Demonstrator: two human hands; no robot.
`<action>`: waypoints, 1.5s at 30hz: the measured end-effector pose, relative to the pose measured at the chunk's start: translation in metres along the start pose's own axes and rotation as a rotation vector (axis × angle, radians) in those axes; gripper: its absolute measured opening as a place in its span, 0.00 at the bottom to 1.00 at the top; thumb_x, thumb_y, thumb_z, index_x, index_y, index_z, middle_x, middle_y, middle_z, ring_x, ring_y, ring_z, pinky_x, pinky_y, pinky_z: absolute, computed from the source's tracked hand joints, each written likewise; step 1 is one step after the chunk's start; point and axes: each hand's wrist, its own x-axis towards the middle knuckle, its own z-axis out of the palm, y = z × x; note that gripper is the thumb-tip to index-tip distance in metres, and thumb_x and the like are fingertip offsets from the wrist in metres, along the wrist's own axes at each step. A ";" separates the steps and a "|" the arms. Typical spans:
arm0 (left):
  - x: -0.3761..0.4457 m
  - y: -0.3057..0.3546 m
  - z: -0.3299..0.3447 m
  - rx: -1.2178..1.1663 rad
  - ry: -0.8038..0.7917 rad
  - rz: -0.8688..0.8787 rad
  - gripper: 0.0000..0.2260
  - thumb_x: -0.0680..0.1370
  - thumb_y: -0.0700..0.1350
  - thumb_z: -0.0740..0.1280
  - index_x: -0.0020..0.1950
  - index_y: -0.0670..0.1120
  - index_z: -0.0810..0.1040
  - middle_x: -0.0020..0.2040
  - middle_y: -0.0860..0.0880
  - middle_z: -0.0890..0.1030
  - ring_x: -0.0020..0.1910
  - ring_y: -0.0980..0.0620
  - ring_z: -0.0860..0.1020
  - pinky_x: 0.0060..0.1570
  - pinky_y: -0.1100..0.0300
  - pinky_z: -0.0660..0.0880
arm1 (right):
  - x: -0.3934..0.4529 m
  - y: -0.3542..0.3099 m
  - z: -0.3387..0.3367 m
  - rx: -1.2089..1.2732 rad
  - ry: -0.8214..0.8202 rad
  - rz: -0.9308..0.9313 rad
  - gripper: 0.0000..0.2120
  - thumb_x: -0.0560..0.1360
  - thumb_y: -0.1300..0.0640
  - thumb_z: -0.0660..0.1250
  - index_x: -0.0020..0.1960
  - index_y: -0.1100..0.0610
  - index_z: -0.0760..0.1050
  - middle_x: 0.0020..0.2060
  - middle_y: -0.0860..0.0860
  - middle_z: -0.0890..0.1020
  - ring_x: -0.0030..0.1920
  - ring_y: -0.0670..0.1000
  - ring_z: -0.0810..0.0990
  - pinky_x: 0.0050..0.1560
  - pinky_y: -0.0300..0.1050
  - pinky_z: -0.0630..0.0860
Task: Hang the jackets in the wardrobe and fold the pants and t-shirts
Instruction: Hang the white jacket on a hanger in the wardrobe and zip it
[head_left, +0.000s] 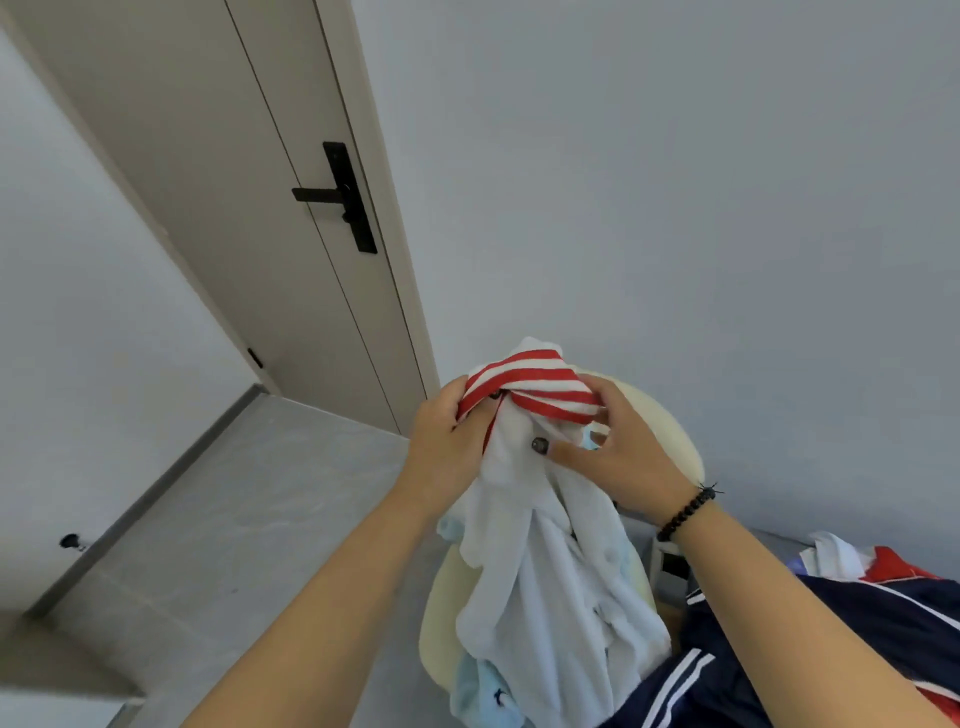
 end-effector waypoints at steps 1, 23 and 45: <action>-0.010 0.009 -0.005 -0.021 0.019 0.016 0.16 0.81 0.38 0.61 0.51 0.60 0.76 0.47 0.62 0.81 0.46 0.70 0.78 0.46 0.76 0.71 | -0.011 -0.002 0.006 0.010 -0.038 -0.045 0.34 0.65 0.52 0.79 0.67 0.46 0.66 0.59 0.37 0.74 0.58 0.33 0.73 0.53 0.27 0.71; -0.109 0.057 -0.103 -0.117 0.320 -0.120 0.17 0.75 0.48 0.69 0.63 0.51 0.72 0.61 0.53 0.78 0.60 0.55 0.77 0.60 0.60 0.75 | -0.009 -0.128 0.032 0.278 -0.229 -0.228 0.09 0.76 0.65 0.64 0.49 0.53 0.79 0.45 0.44 0.84 0.47 0.44 0.81 0.48 0.39 0.78; -0.109 0.062 -0.145 -0.780 0.860 -0.132 0.08 0.81 0.38 0.61 0.52 0.46 0.80 0.40 0.47 0.82 0.37 0.52 0.80 0.40 0.59 0.79 | 0.059 -0.133 0.093 0.188 -0.648 -0.096 0.08 0.78 0.55 0.63 0.55 0.50 0.79 0.51 0.45 0.83 0.52 0.45 0.80 0.50 0.40 0.75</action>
